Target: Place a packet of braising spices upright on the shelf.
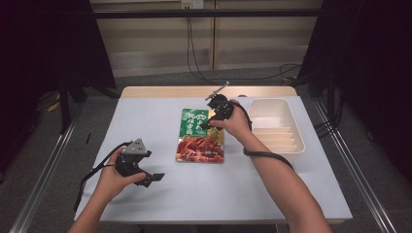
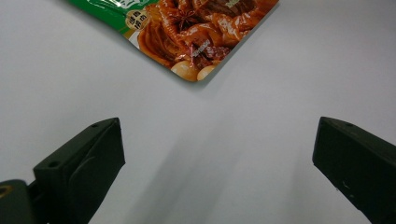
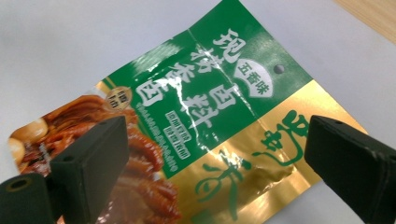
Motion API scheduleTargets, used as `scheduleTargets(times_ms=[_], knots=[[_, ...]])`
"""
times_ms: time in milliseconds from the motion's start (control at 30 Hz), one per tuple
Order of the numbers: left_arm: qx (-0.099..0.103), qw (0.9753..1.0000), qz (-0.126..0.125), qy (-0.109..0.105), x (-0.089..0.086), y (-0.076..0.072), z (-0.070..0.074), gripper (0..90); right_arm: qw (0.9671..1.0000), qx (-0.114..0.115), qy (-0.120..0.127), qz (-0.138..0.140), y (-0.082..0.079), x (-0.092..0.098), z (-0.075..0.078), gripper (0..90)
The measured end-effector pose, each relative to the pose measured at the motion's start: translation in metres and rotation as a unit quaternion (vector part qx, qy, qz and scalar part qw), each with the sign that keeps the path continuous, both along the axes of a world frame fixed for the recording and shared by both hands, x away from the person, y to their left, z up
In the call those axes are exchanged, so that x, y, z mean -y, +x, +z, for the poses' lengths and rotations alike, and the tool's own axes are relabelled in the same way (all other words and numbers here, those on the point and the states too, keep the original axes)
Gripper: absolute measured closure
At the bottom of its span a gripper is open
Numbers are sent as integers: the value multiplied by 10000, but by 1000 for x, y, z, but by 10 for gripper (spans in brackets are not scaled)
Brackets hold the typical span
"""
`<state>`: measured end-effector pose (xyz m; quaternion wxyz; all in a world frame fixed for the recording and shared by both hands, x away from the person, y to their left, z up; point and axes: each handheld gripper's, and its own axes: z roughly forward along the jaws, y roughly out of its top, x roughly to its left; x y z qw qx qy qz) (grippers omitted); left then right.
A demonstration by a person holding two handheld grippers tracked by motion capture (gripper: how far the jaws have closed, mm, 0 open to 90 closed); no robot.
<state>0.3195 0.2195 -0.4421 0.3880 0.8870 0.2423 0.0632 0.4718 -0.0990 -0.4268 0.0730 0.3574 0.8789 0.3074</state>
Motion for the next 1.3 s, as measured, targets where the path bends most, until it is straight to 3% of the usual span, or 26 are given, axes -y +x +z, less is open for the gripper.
scheduleTargets(times_ms=[233,267,367,700,833,967,1033,1100,1200,1300], knots=[[-4,10000,-21,37,-2,1,1,22,10000,-45,-40,-53,20,1,-10,68],[-5,9999,-27,133,-2,1,2,23,9999,-51,-59,-69,23,1,-12,68],[20,10000,-33,85,-1,1,0,26,9999,-92,-38,-139,29,3,-16,70],[-56,9999,-50,147,0,2,0,26,9997,-207,91,-137,45,6,-25,67],[-23,9998,-26,188,0,3,1,26,9996,-233,-18,-164,49,5,-29,63],[-3,9999,-38,113,0,2,0,26,9995,-237,-45,-198,55,6,-29,56],[-33,9997,-68,215,0,2,1,26,9996,-220,-33,-168,58,7,-29,56],[15,9999,-39,97,0,2,0,26,9997,-197,-49,-160,61,6,-28,55],[12,9999,-54,87,-1,3,0,26,9996,-210,13,-196,64,4,-27,54],[-10,9998,-68,166,-1,2,1,26,9996,-216,64,-154,68,5,-29,53]])
